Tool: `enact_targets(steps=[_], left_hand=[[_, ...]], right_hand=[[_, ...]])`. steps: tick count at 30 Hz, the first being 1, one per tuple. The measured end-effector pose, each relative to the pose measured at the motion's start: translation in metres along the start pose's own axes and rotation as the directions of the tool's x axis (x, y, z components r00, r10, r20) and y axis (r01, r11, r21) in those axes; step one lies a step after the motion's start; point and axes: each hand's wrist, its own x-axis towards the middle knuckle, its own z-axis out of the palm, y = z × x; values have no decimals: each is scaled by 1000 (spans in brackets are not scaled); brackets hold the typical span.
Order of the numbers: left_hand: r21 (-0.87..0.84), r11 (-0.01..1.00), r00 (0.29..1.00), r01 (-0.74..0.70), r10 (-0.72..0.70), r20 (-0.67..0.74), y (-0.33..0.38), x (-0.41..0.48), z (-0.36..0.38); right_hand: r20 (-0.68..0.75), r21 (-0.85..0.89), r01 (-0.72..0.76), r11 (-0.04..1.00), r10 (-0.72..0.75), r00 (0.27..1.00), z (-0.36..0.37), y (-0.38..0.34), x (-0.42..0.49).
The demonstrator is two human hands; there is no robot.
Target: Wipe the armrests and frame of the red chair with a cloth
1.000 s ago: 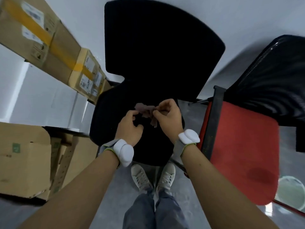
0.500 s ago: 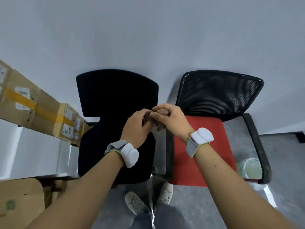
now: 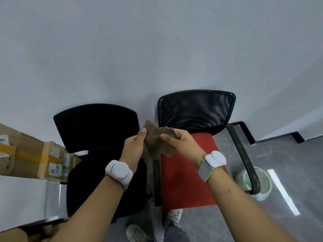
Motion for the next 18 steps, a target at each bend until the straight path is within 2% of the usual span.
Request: enact_targets(steps=[3,6,9,12,13,15,17,18], left_hand=[[-97,991,996,90,-91,-6,1,3,21],[-147,983,994,107,-104,27,3,6,36],[-231,971,992,57,-29,125,7,8,38],[-139,988,993,-73,85,84,10,13,41],[-77,989,991,-122,126,46,11,17,44],[12,982,982,-189,189,-7,17,17,48],[82,967,967,-242,247,-63,22,18,54],[131,956,958,-262,274,-82,22,19,56]], right_hand=[[-77,31,-2,1000,5,997,-20,4,8],[-125,47,-5,999,11,992,-37,8,18],[-210,72,82,994,-66,975,-41,9,25],[-205,88,132,987,-111,972,-46,11,31],[-166,25,148,989,-142,976,-51,14,36],[-58,-210,160,965,-175,983,-59,19,42],[29,-466,178,867,-186,982,-66,24,49],[42,-533,197,823,-207,977,-67,27,51]])
